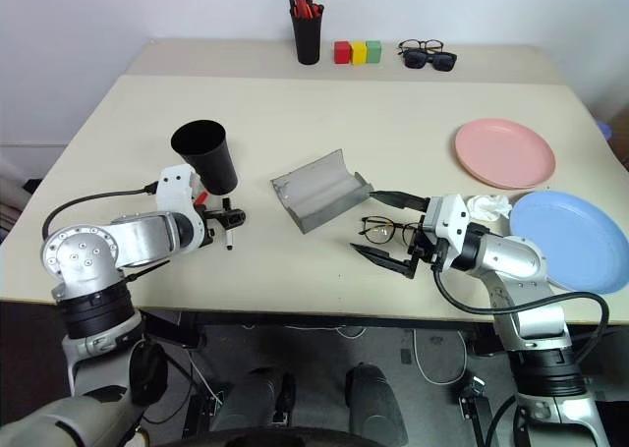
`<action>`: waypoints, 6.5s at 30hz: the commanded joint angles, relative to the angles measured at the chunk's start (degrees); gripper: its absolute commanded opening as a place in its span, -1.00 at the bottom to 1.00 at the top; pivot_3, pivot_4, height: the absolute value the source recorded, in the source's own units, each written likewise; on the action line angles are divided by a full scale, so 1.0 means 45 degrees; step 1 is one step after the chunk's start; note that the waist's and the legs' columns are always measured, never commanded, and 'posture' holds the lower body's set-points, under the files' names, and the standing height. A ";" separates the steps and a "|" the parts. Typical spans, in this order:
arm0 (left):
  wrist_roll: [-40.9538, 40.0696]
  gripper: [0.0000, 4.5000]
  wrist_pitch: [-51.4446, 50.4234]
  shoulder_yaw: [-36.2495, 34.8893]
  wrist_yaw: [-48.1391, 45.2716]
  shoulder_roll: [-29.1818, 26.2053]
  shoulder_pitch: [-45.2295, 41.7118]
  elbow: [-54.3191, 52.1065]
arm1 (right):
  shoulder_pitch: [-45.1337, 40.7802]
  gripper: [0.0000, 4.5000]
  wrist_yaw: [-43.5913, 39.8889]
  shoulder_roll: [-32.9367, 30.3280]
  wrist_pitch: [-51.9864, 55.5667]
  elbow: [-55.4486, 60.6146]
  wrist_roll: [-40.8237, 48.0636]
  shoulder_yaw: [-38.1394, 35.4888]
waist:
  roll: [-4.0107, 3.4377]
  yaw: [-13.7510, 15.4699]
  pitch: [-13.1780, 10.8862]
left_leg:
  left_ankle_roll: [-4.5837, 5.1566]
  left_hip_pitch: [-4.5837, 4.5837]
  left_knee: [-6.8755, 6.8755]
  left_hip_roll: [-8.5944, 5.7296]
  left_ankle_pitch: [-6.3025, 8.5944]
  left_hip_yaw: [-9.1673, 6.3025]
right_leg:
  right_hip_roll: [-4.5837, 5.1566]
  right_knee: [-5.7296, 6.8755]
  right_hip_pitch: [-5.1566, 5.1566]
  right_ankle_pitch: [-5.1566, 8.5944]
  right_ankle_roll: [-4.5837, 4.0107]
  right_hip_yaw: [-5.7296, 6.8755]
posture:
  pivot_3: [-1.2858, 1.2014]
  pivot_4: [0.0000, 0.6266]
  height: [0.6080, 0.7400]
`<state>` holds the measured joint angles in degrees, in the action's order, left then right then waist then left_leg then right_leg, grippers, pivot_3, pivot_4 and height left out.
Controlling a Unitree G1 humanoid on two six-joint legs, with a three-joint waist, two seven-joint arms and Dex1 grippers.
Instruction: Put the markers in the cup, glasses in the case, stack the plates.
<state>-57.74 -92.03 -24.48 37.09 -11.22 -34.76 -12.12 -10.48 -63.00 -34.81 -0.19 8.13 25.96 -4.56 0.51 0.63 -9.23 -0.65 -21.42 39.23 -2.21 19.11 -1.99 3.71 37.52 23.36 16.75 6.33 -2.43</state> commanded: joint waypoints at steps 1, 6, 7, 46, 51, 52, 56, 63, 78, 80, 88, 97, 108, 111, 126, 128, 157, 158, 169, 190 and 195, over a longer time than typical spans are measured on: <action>-0.0570 1.00 -0.0105 -0.0490 0.2337 0.0422 -0.0666 0.0527 | -0.0089 0.98 0.0135 0.0006 0.0003 0.0437 0.0146 -0.0072 | 0.0001 0.0007 0.0000 | -0.0002 0.0001 0.0001 -0.0001 -0.0001 0.0000 | 0.0000 0.0002 0.0000 0.0000 0.0000 -0.0001 | 0.03 -0.52 1.00; -0.1371 0.64 -0.0105 -0.0282 0.5398 0.1147 -0.1585 0.1219 | 0.0134 1.00 0.0223 0.0064 -0.0055 0.0492 0.0196 -0.0138 | 0.0006 0.0017 -0.0001 | -0.0008 0.0000 0.0002 -0.0003 -0.0005 0.0000 | -0.0003 0.0009 0.0003 0.0000 0.0000 -0.0001 | 0.03 -0.52 1.00; -0.1605 0.43 -0.0105 -0.0312 0.5846 0.1243 -0.1776 0.1409 | 0.0203 1.00 0.0252 0.0086 -0.0067 0.0540 0.0195 -0.0128 | 0.0010 0.0019 -0.0004 | -0.0008 0.0000 0.0002 -0.0003 -0.0005 -0.0001 | -0.0003 0.0010 0.0004 0.0000 0.0000 0.0000 | 0.03 -0.52 1.00; -1.1278 -0.05 0.5740 0.6403 1.2120 -0.3749 -0.2100 0.4108 | 0.0884 1.00 0.0844 0.0715 -0.1206 0.0045 -0.0105 -0.0097 | 0.0009 0.0016 -0.0003 | -0.0059 0.0005 0.0040 -0.0016 -0.0036 -0.0006 | -0.0007 0.0107 0.0043 0.0000 -0.0003 -0.0013 | 0.03 -0.52 1.00; -1.1180 -0.98 0.6217 0.6636 1.1999 -0.3622 -0.2092 0.4410 | 0.1012 1.00 0.0738 0.0699 -0.1204 0.0114 -0.0095 -0.0010 | 0.0009 0.0013 -0.0003 | -0.0059 0.0005 0.0040 -0.0016 -0.0037 -0.0006 | -0.0009 0.0107 0.0043 0.0000 -0.0003 -0.0011 | 0.03 -0.52 1.00; -1.1160 -0.98 0.6254 0.6685 1.1997 -0.3651 -0.2066 0.4392 | 0.0968 1.00 0.0703 0.0682 -0.1186 0.0086 -0.0070 -0.0015 | 0.0009 0.0012 -0.0002 | -0.0059 0.0005 0.0040 -0.0016 -0.0037 -0.0006 | -0.0009 0.0107 0.0043 0.0000 -0.0004 -0.0011 | 0.03 -0.52 1.00; -1.1258 -0.98 0.6335 0.6798 1.1806 -0.3738 -0.1996 0.4310 | 0.0714 1.00 0.0571 0.0659 -0.1210 -0.0122 -0.0097 0.0011 | 0.0009 0.0002 -0.0002 | -0.0059 0.0005 0.0040 -0.0016 -0.0037 -0.0006 | -0.0010 0.0107 0.0044 0.0000 -0.0004 -0.0011 | 0.03 -0.52 1.00; -1.1658 -0.98 0.6449 0.6914 1.1670 -0.3976 -0.1443 0.3897 | 0.0400 1.00 0.0516 0.0674 -0.1223 -0.0443 -0.0143 -0.0040 | 0.0007 -0.0001 -0.0001 | -0.0059 0.0006 0.0039 -0.0015 -0.0037 -0.0009 | -0.0010 0.0107 0.0043 0.0000 -0.0004 -0.0012 | 0.03 -0.52 1.00; -1.1142 0.66 0.5996 0.7323 1.0379 -0.4451 -0.2098 0.3627 | 0.0339 1.00 0.0810 0.0634 -0.0924 -0.0009 -0.0088 -0.0089 | 0.0006 0.0011 -0.0001 | -0.0058 0.0005 0.0047 -0.0019 -0.0037 -0.0011 | -0.0009 0.0104 0.0034 0.0000 -0.0004 -0.0010 | 0.03 -0.52 1.00; -1.0999 0.66 0.6013 0.7327 1.0268 -0.4421 -0.2211 0.3815 | 0.0338 1.00 0.0934 0.0643 -0.0847 0.0113 -0.0101 -0.0065 | 0.0006 -0.0014 -0.0001 | -0.0059 0.0005 0.0045 -0.0017 -0.0038 -0.0013 | -0.0011 0.0105 0.0037 0.0001 -0.0005 -0.0010 | 0.03 -0.52 1.00; -1.0444 0.66 0.5768 0.7305 0.9446 -0.3524 -0.3410 0.4541 | 0.0381 1.00 0.1189 0.0568 -0.0710 0.0320 -0.0109 -0.0117 | 0.0010 0.0016 -0.0003 | -0.0058 0.0000 0.0046 -0.0023 -0.0037 -0.0013 | -0.0010 0.0099 0.0033 0.0001 -0.0004 -0.0002 | 0.03 -0.52 1.00; -1.0519 0.66 0.7370 0.6615 1.0830 -0.1878 -0.3201 0.5039 | 0.0412 1.00 0.1169 0.0616 -0.0909 0.0021 -0.0228 -0.0064 | 0.0010 0.0031 -0.0003 | -0.0058 0.0001 0.0046 -0.0020 -0.0038 -0.0013 | -0.0008 0.0101 0.0037 0.0000 -0.0004 -0.0011 | 0.03 -0.52 1.00; -0.9103 0.66 0.9337 0.5732 1.2313 -0.0613 -0.3064 0.5286 | 0.0262 1.00 0.0968 0.0376 -0.0686 -0.0063 -0.0061 -0.0237 | 0.0012 0.0049 -0.0004 | -0.0059 0.0004 0.0047 -0.0023 -0.0038 -0.0011 | -0.0012 0.0103 0.0037 0.0000 -0.0004 -0.0013 | 0.03 -0.52 1.00; -0.8556 0.66 0.9330 0.5572 1.2314 -0.0587 -0.3207 0.5334 | 0.0228 1.00 0.0933 0.0325 -0.0586 -0.0042 -0.0011 -0.0285 | 0.0014 0.0034 -0.0005 | -0.0058 0.0000 0.0052 -0.0026 -0.0038 -0.0012 | -0.0012 0.0101 0.0035 0.0000 -0.0004 -0.0009 | 0.03 -0.52 1.00; -0.6095 -0.33 0.8424 0.3871 1.2314 0.0748 -0.2990 0.6610 | 0.0892 1.00 0.1271 0.0562 -0.0758 0.0267 -0.0079 -0.0275 | 0.0010 0.0058 -0.0002 | -0.0058 0.0009 0.0053 -0.0026 -0.0038 -0.0014 | -0.0012 0.0104 0.0024 0.0000 -0.0003 -0.0003 | 0.03 -0.52 1.00; -0.5770 -0.81 0.8275 0.3517 1.2314 0.0914 -0.2935 0.6595 | 0.0896 1.00 0.1321 0.0561 -0.0743 0.0277 -0.0068 -0.0275 | 0.0010 0.0062 -0.0002 | -0.0058 0.0011 0.0055 -0.0026 -0.0038 -0.0014 | -0.0012 0.0104 0.0018 0.0000 -0.0003 -0.0002 | 0.03 -0.52 1.00; 0.6104 -0.98 1.4745 0.9116 -0.6781 -0.4098 -0.5036 0.0745 | 0.0549 1.00 0.4280 0.1008 0.1786 0.0374 0.0260 -0.1364 | -0.0005 -0.0011 0.0004 | -0.0080 0.0013 -0.0016 -0.0029 -0.0053 0.0000 | -0.0050 0.0046 0.0019 -0.0002 -0.0020 0.0005 | 0.03 -0.52 1.00; 0.6818 -0.98 1.5463 0.9218 -0.7134 -0.3944 -0.4979 0.1086 | 0.0534 1.00 0.4284 0.1016 0.1796 0.0335 0.0285 -0.1411 | -0.0012 -0.0021 0.0007 | -0.0080 0.0013 -0.0032 -0.0020 -0.0053 0.0008 | -0.0056 0.0020 0.0019 -0.0008 -0.0028 0.0001 | 0.03 -0.52 1.00; 1.2087 -0.98 1.9233 0.7252 -0.5323 -0.2164 -0.3067 0.4696 | -0.0141 1.00 0.4733 0.1418 0.0698 -0.0699 -0.0508 -0.1183 | 0.0016 0.0012 -0.0009 | -0.0040 -0.0032 -0.0025 -0.0012 -0.0033 -0.0003 | -0.0025 -0.0004 0.0046 -0.0014 -0.0017 -0.0001 | 0.03 -0.52 1.00; 1.3347 -0.98 1.5840 0.5302 -0.5686 -0.0586 0.0226 0.0571 | -0.0744 1.00 0.2155 0.1540 0.0644 -0.0433 0.1720 -0.1637 | 0.0015 0.0012 -0.0008 | -0.0035 -0.0024 -0.0017 -0.0010 -0.0031 -0.0006 | -0.0021 0.0017 0.0043 -0.0016 -0.0016 -0.0006 | 0.03 -0.52 1.00; 1.3620 -0.98 1.5974 0.5359 -0.5667 -0.0095 0.0193 0.0843 | -0.1012 1.00 0.1850 0.1543 0.0603 -0.0495 0.1907 -0.1461 | 0.0015 0.0016 -0.0008 | -0.0034 -0.0024 -0.0016 -0.0010 -0.0030 -0.0005 | -0.0019 0.0017 0.0041 -0.0016 -0.0016 -0.0005 | 0.03 -0.52 1.00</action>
<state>2.54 -21.56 0.22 11.36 -11.94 -33.29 -7.22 -13.82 -54.09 -27.98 3.48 3.79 33.34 -10.17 0.58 0.70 -9.27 -0.80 -21.53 39.16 -2.25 18.97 -2.01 3.62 37.60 23.55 16.68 6.26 -2.45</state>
